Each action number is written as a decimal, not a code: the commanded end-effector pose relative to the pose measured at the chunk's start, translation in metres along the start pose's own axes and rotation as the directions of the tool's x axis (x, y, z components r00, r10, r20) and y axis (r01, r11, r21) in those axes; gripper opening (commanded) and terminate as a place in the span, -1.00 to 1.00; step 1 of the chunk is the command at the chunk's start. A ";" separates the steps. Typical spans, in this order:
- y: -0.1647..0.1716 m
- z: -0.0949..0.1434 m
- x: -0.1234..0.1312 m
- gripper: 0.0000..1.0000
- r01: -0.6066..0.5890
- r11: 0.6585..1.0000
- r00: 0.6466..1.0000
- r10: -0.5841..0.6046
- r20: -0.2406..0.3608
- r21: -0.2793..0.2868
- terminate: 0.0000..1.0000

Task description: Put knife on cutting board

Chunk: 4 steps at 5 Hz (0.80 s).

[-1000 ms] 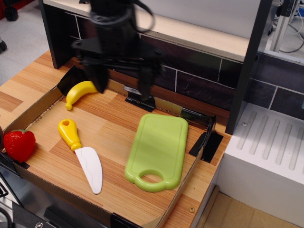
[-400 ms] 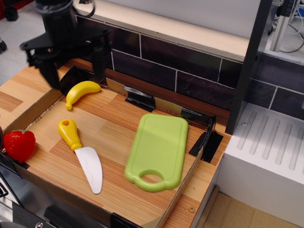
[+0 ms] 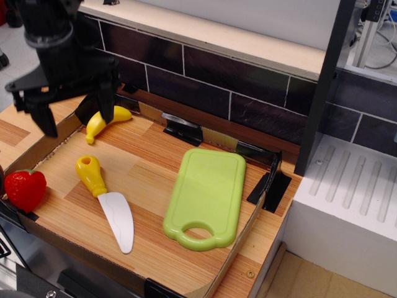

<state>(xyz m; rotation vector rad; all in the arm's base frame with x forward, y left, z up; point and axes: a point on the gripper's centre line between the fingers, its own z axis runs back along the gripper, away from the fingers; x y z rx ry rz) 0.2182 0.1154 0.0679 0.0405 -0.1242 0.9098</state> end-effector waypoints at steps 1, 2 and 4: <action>0.004 -0.021 -0.010 1.00 -0.034 0.999 0.999 0.034 -0.033 -0.006 -1.00; 0.002 -0.031 -0.017 1.00 -0.023 0.999 0.999 0.023 -0.023 -0.030 -1.00; -0.001 -0.050 -0.022 1.00 -0.017 1.000 1.000 0.017 -0.006 -0.023 -1.00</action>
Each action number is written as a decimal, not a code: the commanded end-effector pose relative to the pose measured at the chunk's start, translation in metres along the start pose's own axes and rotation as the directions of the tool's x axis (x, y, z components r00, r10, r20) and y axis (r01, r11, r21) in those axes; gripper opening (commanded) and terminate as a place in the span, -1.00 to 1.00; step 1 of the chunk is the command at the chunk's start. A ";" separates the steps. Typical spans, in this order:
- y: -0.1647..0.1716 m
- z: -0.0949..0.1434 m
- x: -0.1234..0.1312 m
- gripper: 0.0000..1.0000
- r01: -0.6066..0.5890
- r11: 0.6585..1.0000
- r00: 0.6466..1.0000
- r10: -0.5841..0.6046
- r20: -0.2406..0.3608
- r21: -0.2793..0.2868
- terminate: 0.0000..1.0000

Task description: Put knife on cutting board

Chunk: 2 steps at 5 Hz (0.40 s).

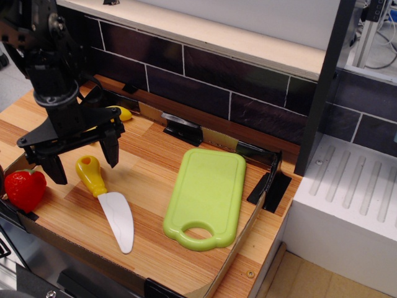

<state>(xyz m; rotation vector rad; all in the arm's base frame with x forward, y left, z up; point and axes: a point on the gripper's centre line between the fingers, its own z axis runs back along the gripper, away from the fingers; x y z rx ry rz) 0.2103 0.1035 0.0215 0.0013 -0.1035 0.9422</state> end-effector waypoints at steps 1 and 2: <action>-0.006 -0.012 -0.001 1.00 0.016 1.000 0.999 -0.016 0.028 0.005 -1.00; -0.009 -0.018 -0.002 1.00 0.032 0.999 0.999 -0.033 0.026 0.015 -1.00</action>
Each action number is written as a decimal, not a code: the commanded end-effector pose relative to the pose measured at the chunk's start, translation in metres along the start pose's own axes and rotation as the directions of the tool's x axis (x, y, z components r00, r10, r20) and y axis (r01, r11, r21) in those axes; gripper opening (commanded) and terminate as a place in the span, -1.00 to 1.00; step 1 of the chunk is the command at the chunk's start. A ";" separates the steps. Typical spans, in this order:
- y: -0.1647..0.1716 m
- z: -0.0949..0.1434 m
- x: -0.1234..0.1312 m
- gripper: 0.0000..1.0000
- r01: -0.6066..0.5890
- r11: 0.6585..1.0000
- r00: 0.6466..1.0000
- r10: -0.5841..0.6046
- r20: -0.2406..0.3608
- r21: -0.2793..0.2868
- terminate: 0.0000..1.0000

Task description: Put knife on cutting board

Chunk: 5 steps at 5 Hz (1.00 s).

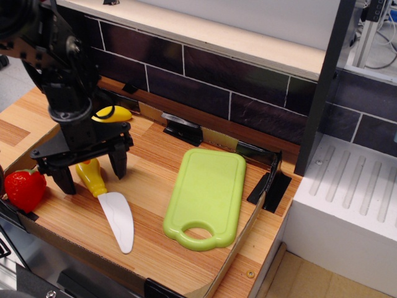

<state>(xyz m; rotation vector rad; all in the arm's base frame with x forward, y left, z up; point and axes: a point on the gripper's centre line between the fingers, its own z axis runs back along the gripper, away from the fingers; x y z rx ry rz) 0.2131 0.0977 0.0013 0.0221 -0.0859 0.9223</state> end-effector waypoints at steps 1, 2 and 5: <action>-0.005 -0.002 0.000 -1.00 0.063 0.998 0.997 -0.064 0.050 0.021 -1.00; -0.008 0.001 0.002 -1.00 0.082 0.997 0.995 -0.082 0.052 0.002 -1.00; -0.037 0.062 -0.016 -1.00 0.133 0.991 0.991 -0.133 0.004 -0.009 -1.00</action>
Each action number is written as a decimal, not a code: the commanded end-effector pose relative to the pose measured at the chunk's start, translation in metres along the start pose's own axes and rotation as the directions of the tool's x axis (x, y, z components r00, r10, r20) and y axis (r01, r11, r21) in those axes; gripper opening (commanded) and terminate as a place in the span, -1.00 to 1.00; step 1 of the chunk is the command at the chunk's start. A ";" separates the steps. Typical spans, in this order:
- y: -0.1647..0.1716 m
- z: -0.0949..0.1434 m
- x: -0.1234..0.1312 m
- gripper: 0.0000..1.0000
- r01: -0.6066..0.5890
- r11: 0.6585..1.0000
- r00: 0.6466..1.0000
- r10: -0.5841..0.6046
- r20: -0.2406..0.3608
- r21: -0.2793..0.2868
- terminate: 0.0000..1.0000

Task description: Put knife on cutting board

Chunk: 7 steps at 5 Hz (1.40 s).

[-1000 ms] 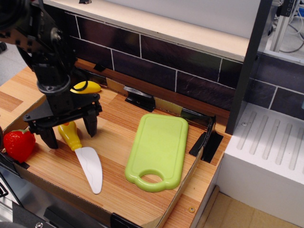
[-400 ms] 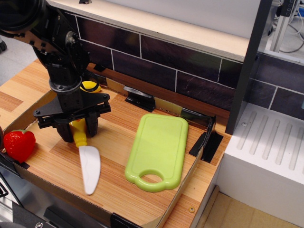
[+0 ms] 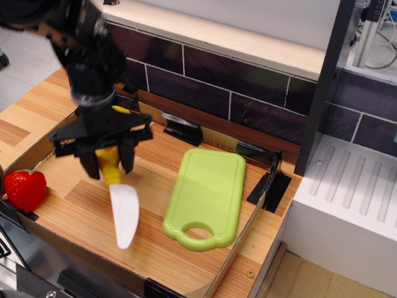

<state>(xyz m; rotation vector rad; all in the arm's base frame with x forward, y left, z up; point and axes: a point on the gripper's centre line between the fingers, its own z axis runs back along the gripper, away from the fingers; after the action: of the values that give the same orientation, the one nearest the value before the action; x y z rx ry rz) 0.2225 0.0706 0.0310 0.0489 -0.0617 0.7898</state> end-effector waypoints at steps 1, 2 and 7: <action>-0.036 0.045 -0.005 -1.00 0.001 1.000 1.000 -0.001 0.012 0.008 -1.00; -0.060 0.046 -0.006 -1.00 0.101 0.994 0.993 -0.102 0.054 0.032 -1.00; -0.099 -0.004 -0.012 -1.00 0.388 0.919 0.918 -0.392 0.062 0.068 -1.00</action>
<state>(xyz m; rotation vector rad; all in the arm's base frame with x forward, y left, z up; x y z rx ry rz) 0.2853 -0.0040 0.0149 0.1476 -0.0596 0.3931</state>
